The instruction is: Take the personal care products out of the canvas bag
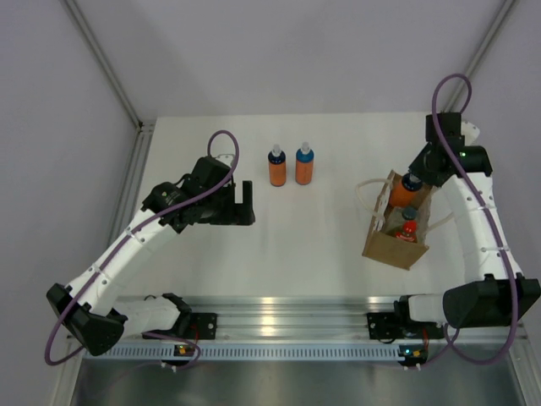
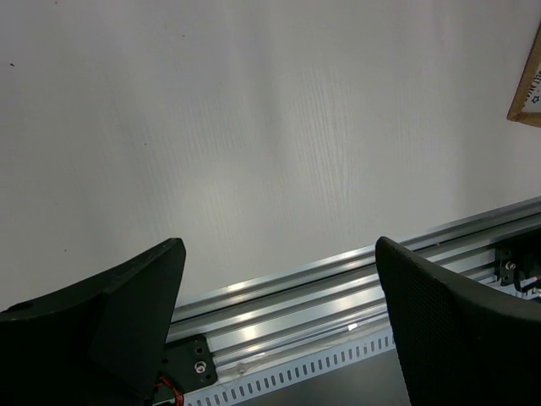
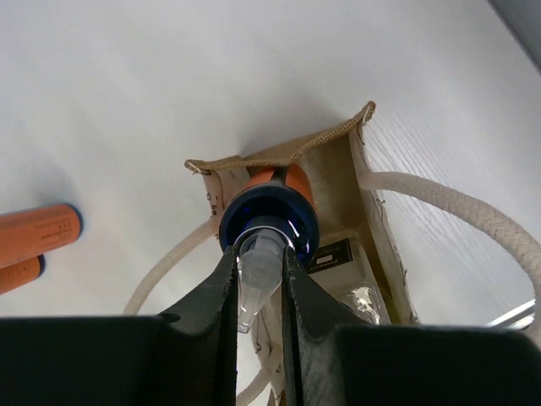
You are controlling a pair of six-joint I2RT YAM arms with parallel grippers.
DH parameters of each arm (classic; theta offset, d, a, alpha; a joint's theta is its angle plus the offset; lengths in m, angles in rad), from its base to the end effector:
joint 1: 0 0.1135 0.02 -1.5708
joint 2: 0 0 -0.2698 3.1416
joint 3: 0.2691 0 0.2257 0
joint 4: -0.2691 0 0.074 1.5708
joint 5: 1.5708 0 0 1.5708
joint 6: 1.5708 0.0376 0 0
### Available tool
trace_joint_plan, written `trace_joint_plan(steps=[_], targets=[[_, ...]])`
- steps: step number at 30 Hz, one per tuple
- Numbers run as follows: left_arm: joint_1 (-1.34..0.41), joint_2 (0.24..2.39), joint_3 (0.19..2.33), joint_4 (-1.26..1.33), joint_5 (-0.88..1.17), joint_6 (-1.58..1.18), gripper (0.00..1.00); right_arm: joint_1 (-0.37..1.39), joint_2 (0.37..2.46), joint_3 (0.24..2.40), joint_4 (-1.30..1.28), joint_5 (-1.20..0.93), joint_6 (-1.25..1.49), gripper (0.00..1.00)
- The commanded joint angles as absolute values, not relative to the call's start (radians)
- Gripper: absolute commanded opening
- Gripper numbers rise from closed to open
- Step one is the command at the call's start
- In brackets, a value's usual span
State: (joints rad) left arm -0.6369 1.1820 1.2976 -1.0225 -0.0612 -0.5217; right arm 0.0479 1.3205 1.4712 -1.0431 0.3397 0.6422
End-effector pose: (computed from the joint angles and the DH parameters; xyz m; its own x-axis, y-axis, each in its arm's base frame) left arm 0.1587 -0.1145 0.3600 -0.8297 -0.0050 -0.5582 0.1728 0.9485 -0.2653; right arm 0.2283 -0.0016 0.3817 -0.5247 0.5402 -0.6579 0.5969 0.7845 0.1681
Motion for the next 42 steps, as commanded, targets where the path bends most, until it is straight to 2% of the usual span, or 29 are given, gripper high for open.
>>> trace_joint_plan(steps=[1, 6, 16, 25, 34, 42], targets=[[-0.64, 1.175, 1.315, -0.988, -0.077, -0.525, 0.98, 0.061, 1.308, 1.587, -1.055, 0.365, 0.575, 0.0], [-0.64, 1.186, 1.318, -0.989, -0.081, -0.528, 0.98, 0.074, 1.345, 1.698, -1.127, 0.353, 0.5, 0.0], [-0.64, 1.186, 1.307, -0.988, -0.091, -0.531, 0.98, 0.112, 1.483, 2.084, -1.287, 0.298, 0.374, 0.0], [-0.64, 1.177, 1.295, -0.989, -0.092, -0.534, 0.98, 0.215, 1.586, 2.299, -1.237, 0.255, 0.313, 0.0], [-0.64, 1.158, 1.29, -0.989, -0.086, -0.537, 0.98, 0.328, 1.701, 2.257, -1.06, 0.207, 0.27, 0.0], [-0.64, 1.158, 1.313, -0.989, -0.092, -0.555, 0.98, 0.382, 1.732, 2.005, -0.822, 0.175, 0.288, 0.0]])
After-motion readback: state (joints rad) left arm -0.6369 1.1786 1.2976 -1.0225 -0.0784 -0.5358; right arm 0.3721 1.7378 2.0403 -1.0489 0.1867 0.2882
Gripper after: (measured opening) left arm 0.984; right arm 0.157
